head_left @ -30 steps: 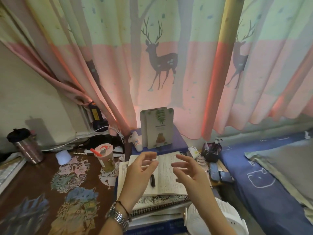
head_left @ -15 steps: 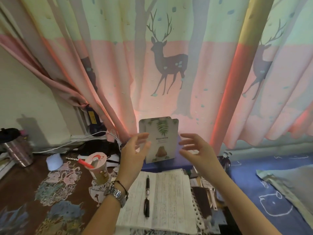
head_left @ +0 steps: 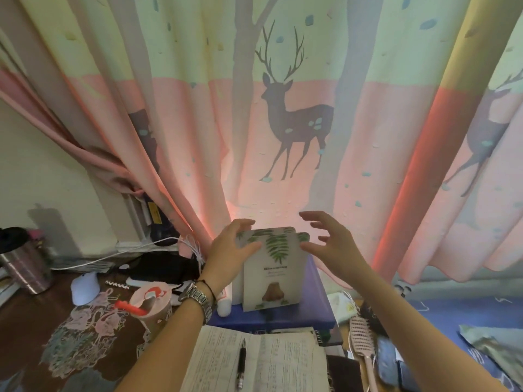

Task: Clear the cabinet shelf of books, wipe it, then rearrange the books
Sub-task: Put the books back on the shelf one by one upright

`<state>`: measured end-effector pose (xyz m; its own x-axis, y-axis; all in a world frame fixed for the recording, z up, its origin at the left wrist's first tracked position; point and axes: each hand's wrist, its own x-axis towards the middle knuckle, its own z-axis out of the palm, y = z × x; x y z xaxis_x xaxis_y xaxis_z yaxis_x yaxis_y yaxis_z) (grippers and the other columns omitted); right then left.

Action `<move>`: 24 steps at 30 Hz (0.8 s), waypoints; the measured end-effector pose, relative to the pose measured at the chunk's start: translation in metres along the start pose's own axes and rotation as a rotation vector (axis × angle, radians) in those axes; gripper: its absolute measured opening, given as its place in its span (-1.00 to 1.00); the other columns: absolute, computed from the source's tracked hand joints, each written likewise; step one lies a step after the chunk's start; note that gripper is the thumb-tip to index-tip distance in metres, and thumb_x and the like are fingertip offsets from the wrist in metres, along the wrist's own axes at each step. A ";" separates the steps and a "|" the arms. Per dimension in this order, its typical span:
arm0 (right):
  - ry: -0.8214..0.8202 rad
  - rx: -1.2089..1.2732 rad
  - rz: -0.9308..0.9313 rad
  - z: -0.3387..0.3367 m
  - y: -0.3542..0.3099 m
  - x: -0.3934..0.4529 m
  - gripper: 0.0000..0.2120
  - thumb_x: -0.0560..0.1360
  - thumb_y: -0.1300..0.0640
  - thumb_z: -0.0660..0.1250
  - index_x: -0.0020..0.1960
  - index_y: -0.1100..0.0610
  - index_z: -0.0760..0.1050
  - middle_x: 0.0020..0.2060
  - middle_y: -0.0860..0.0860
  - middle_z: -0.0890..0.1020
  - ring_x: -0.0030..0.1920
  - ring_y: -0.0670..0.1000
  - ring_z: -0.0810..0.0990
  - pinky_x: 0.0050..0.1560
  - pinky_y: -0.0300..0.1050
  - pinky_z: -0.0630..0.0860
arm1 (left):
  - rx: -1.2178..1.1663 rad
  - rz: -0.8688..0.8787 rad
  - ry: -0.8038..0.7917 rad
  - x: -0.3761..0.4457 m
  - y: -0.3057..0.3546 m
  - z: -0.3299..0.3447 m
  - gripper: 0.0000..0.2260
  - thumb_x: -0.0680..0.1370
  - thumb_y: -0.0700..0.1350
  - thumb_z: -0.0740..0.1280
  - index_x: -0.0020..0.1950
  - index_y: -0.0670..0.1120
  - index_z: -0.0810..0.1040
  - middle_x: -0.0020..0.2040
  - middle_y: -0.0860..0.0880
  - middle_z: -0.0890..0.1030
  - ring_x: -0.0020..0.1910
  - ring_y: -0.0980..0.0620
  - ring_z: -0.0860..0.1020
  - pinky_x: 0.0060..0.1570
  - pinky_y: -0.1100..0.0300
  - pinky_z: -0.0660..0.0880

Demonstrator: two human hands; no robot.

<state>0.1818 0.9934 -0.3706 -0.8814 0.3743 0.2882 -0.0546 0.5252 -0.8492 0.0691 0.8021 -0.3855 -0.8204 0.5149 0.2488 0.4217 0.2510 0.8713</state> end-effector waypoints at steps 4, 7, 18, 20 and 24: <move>-0.065 0.143 0.051 0.013 0.020 0.017 -0.55 0.43 0.30 0.44 0.24 -0.02 0.48 0.17 -0.09 0.57 0.17 -0.04 0.53 -0.02 -0.40 0.47 | -0.021 -0.018 0.014 0.008 -0.003 0.008 -0.76 0.51 -0.11 0.39 0.15 0.07 0.50 0.16 0.08 0.52 0.14 0.19 0.46 -0.02 0.48 0.37; -0.041 0.243 0.092 0.023 0.032 0.025 -0.60 0.42 0.27 0.47 0.18 -0.04 0.51 0.04 -0.02 0.63 0.06 0.00 0.61 0.03 -0.22 0.54 | -0.021 -0.022 0.006 0.013 -0.004 0.011 -0.83 0.52 -0.11 0.38 0.08 0.08 0.54 0.11 0.10 0.53 0.08 0.30 0.45 -0.07 0.50 0.37; 0.064 0.272 0.040 0.021 0.046 0.027 -0.71 0.38 0.33 0.49 -0.01 0.01 0.57 -0.24 0.07 0.64 -0.20 0.00 0.55 -0.06 0.03 0.54 | -0.069 0.015 0.045 0.022 -0.002 0.025 -0.86 0.51 -0.19 0.39 -0.13 0.06 0.57 -0.12 0.15 0.61 -0.12 0.35 0.49 -0.07 0.42 0.40; 0.082 0.252 0.034 0.018 0.048 0.025 -0.72 0.38 0.31 0.49 -0.04 -0.02 0.57 -0.23 0.02 0.65 -0.18 0.03 0.55 -0.01 0.11 0.52 | -0.060 0.032 0.037 0.023 0.000 0.028 -0.85 0.51 -0.21 0.39 -0.14 0.06 0.56 -0.13 0.16 0.60 -0.13 0.39 0.48 -0.11 0.50 0.36; 0.122 0.202 0.022 0.011 0.046 0.021 -0.76 0.39 0.32 0.48 -0.09 0.01 0.60 -0.18 -0.11 0.66 -0.15 -0.08 0.57 0.05 0.11 0.51 | -0.060 0.055 0.008 0.028 0.001 0.034 -0.85 0.50 -0.22 0.39 -0.13 0.04 0.56 -0.12 0.15 0.60 -0.13 0.38 0.48 -0.13 0.53 0.33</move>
<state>0.1554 1.0170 -0.4082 -0.8209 0.4800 0.3093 -0.1392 0.3571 -0.9236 0.0598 0.8444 -0.3917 -0.7998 0.5199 0.3000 0.4425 0.1731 0.8799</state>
